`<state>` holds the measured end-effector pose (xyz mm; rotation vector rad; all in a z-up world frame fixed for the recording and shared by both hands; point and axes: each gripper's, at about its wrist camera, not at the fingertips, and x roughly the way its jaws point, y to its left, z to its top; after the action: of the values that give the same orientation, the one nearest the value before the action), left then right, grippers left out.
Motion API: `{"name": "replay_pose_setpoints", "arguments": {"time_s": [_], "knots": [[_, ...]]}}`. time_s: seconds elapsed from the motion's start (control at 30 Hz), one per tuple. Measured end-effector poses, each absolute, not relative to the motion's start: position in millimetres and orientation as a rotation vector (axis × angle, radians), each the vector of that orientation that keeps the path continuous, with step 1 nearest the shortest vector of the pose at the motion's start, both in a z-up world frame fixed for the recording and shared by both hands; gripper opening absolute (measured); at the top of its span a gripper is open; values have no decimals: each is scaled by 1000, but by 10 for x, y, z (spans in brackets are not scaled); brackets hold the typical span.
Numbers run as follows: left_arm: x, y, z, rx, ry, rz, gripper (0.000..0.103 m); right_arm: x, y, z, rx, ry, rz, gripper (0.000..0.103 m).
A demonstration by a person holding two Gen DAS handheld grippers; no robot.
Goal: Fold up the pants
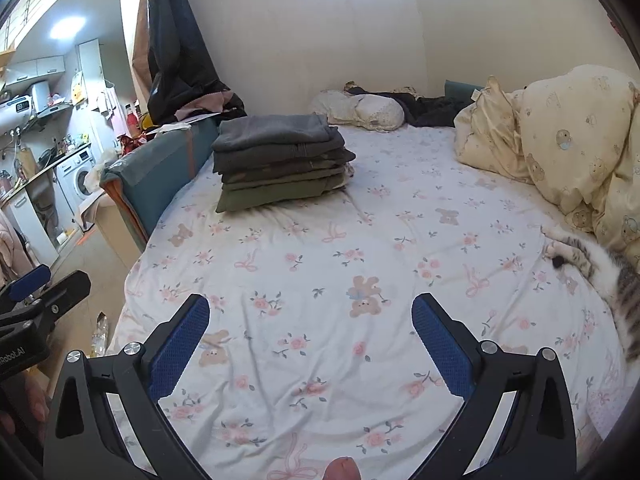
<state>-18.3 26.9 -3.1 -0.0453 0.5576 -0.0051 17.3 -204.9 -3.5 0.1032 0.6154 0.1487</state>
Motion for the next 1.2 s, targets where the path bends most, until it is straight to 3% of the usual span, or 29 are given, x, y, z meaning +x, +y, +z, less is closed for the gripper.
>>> {"name": "replay_pose_setpoints", "arguments": {"time_s": [1.2], "knots": [[-220, 339, 25, -54, 543, -15, 102, 154, -2015, -19, 76, 608, 156, 103]]}}
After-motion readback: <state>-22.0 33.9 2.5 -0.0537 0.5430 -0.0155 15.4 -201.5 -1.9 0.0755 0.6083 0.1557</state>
